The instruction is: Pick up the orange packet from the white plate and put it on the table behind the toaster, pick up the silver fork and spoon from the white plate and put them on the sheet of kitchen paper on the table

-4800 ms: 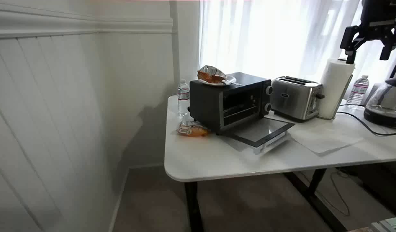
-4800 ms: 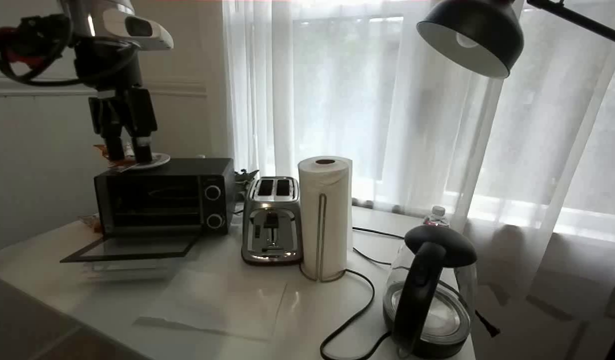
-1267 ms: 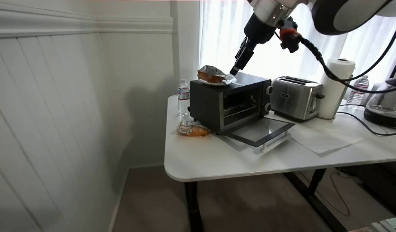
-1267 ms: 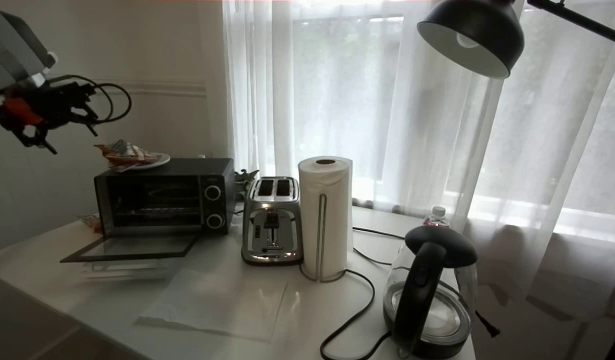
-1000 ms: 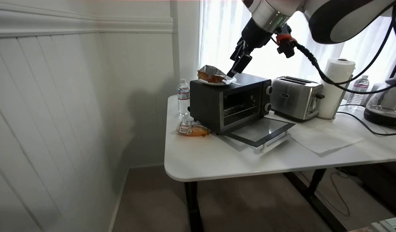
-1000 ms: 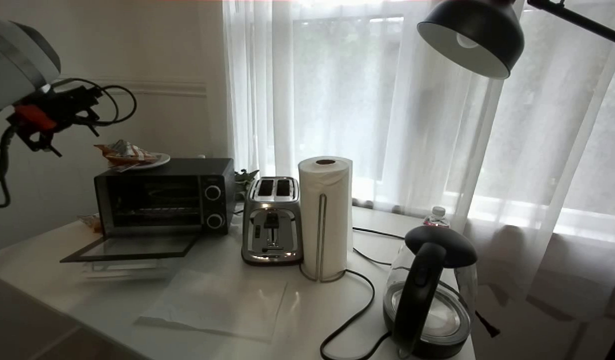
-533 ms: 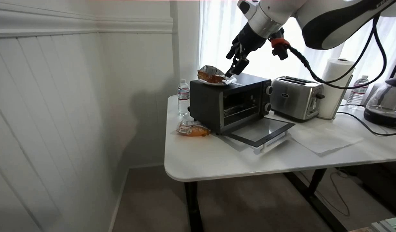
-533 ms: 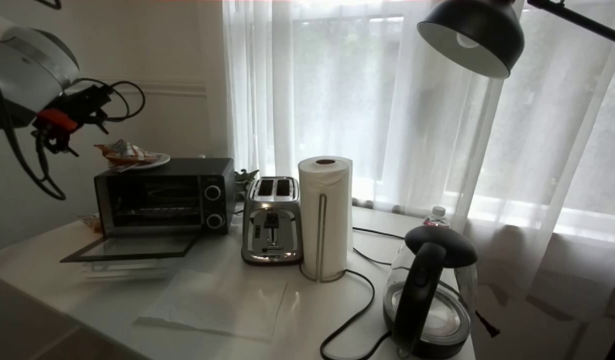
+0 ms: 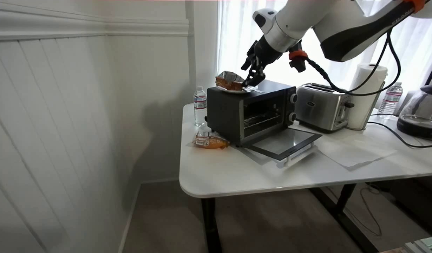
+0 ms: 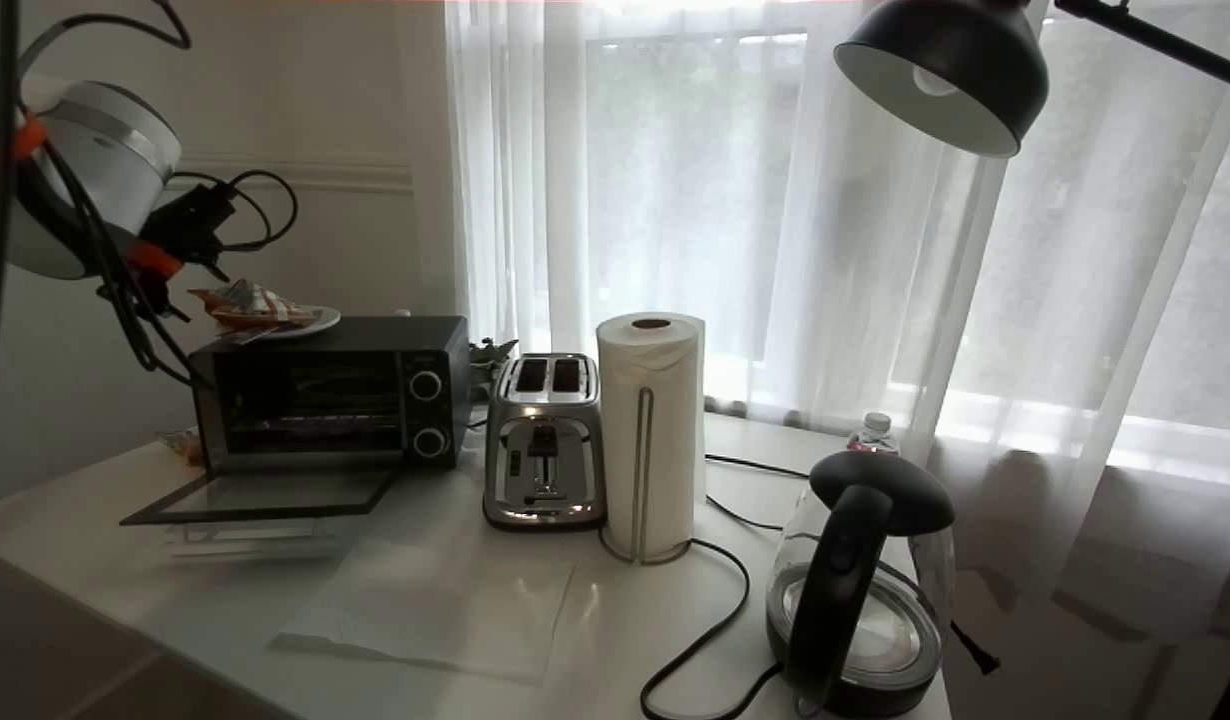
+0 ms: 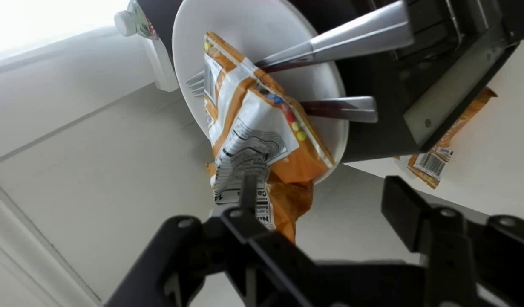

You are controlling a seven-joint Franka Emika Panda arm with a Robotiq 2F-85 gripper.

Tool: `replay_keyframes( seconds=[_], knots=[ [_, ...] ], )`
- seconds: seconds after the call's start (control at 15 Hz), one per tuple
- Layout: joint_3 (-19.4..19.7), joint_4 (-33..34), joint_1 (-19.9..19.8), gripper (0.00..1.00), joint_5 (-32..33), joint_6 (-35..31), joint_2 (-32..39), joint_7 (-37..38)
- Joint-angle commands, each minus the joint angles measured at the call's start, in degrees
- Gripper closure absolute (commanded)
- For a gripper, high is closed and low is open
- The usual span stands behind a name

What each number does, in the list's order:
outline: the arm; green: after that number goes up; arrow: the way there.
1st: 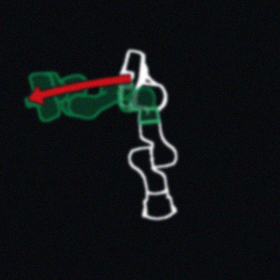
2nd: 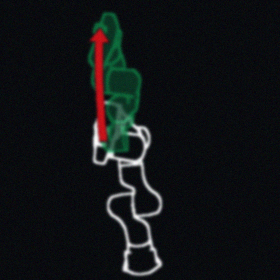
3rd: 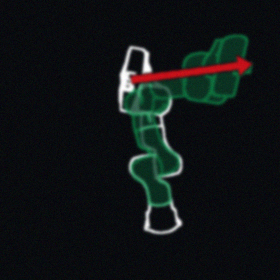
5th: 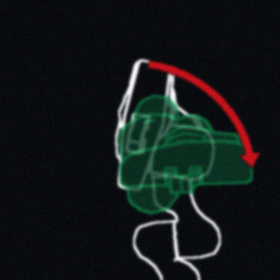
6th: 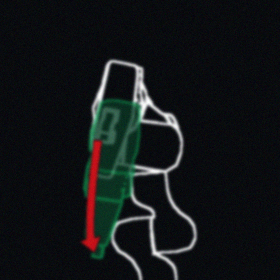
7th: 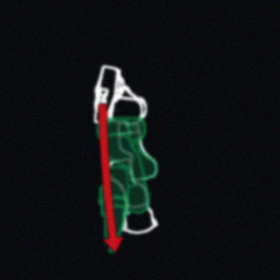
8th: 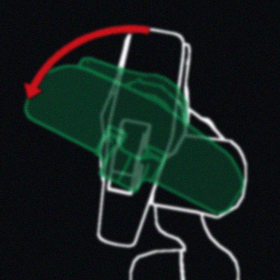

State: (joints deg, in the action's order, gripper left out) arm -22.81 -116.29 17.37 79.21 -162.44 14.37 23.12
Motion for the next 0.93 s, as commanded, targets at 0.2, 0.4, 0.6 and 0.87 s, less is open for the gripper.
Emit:
replay_keyframes(
  seconds=[0.2, 0.4, 0.6, 0.87],
  knots=[
    [0.8, 3.8, 1.5, 0.45, 12.9, 4.0, 3.3, 8.6],
    [0.5, 4.1, 1.5, 0.61, 15.9, 5.3, 4.2, 10.0],
    [0.3, 3.9, 1.5, 0.56, 17.5, 6.1, 4.9, 10.9],
    [0.1, 3.8, 1.7, 0.55, 18.7, 6.5, 5.7, 11.3]
  ],
)
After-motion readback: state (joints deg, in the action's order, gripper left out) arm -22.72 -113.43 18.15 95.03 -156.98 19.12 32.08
